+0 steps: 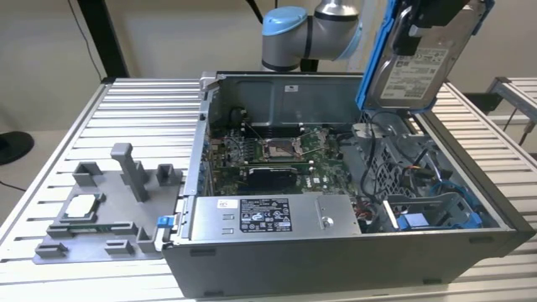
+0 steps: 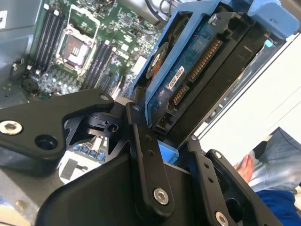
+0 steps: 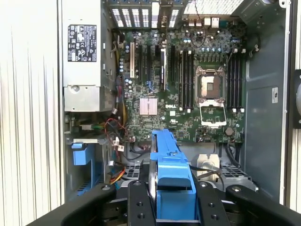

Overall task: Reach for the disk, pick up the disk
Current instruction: 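Pick up the disk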

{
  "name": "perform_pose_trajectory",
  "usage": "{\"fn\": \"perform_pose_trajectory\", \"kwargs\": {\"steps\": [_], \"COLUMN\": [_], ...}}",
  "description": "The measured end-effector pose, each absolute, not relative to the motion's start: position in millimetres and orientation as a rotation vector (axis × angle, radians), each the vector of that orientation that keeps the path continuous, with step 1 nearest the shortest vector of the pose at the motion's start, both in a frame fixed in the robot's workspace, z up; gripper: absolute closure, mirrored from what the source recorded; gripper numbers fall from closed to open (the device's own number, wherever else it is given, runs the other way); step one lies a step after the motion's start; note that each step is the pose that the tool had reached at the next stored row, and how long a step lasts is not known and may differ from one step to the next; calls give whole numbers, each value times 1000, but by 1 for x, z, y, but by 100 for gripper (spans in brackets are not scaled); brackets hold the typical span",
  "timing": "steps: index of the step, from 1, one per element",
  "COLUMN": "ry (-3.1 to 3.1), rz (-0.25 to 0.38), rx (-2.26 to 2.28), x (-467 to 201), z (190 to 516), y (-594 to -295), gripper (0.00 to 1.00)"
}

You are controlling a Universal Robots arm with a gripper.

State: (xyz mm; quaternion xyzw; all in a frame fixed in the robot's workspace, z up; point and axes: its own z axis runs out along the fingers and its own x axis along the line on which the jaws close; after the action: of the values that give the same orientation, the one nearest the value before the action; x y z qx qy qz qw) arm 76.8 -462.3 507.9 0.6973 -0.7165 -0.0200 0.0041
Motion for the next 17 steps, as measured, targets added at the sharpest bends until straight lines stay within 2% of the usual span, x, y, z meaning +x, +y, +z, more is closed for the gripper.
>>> {"fn": "perform_pose_trajectory", "kwargs": {"steps": [17], "ry": [-2245], "rz": [-63], "rx": [2185], "x": [77], "z": [508], "y": [-492], "gripper": [100]}}
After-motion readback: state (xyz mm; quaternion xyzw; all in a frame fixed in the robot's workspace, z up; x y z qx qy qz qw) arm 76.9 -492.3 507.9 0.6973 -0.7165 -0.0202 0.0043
